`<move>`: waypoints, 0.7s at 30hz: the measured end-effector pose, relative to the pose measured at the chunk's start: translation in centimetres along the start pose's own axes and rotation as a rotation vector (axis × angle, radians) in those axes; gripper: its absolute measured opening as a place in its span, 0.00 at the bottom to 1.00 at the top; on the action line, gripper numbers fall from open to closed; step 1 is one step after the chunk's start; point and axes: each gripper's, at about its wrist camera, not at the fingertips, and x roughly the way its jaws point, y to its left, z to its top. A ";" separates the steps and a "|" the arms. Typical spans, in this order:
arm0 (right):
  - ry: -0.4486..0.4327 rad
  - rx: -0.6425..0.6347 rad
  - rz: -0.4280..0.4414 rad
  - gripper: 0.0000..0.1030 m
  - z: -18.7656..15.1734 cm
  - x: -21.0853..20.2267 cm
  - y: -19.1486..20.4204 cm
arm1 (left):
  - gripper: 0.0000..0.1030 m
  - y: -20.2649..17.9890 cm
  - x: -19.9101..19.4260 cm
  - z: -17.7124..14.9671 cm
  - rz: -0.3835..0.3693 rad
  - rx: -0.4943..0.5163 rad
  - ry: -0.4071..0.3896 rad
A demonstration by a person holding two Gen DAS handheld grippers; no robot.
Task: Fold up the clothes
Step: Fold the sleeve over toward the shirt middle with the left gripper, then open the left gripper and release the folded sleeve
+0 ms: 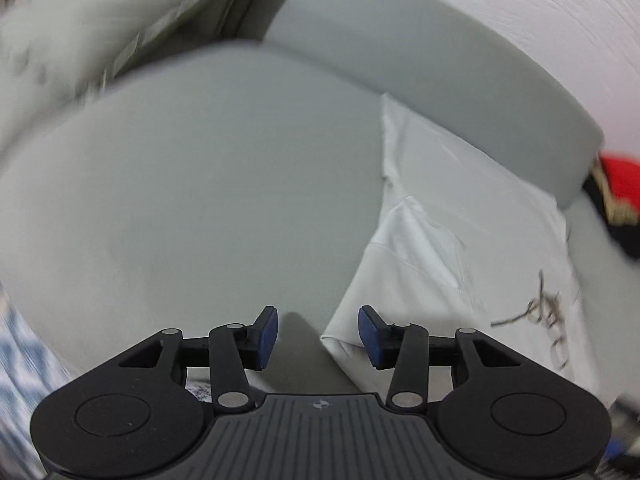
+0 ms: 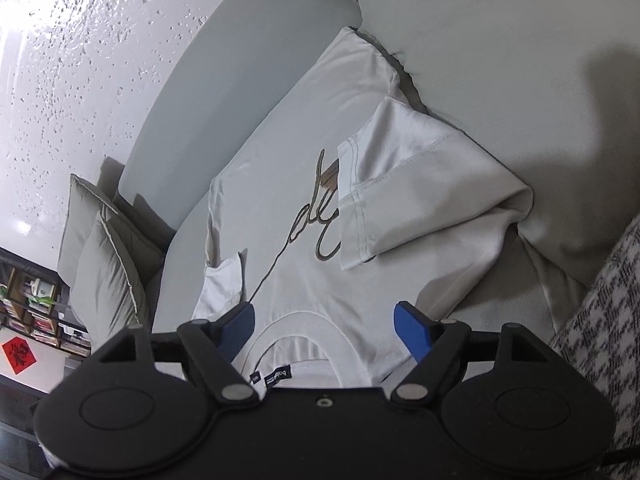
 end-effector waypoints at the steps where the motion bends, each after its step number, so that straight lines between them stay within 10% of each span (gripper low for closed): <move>1: 0.000 -0.002 -0.003 0.74 0.0 0.0 0.0 | 0.41 0.6 0.6 0.4 -0.027 -0.040 0.025; 6: -0.009 -0.008 -0.015 0.74 -0.2 -0.4 0.2 | 0.31 0.6 2.9 0.9 -0.083 -0.094 0.063; 9: -0.011 -0.011 -0.025 0.74 -0.2 -0.5 0.1 | 0.02 0.6 3.9 0.8 -0.136 -0.133 0.097; 17: -0.008 -0.036 -0.049 0.74 -0.3 -0.2 0.3 | 0.12 0.7 3.2 -0.3 -0.043 -0.156 0.052; 21: -0.041 -0.059 -0.054 0.74 0.4 -0.9 0.3 | 0.16 -1.9 0.9 -0.8 0.116 0.048 -0.054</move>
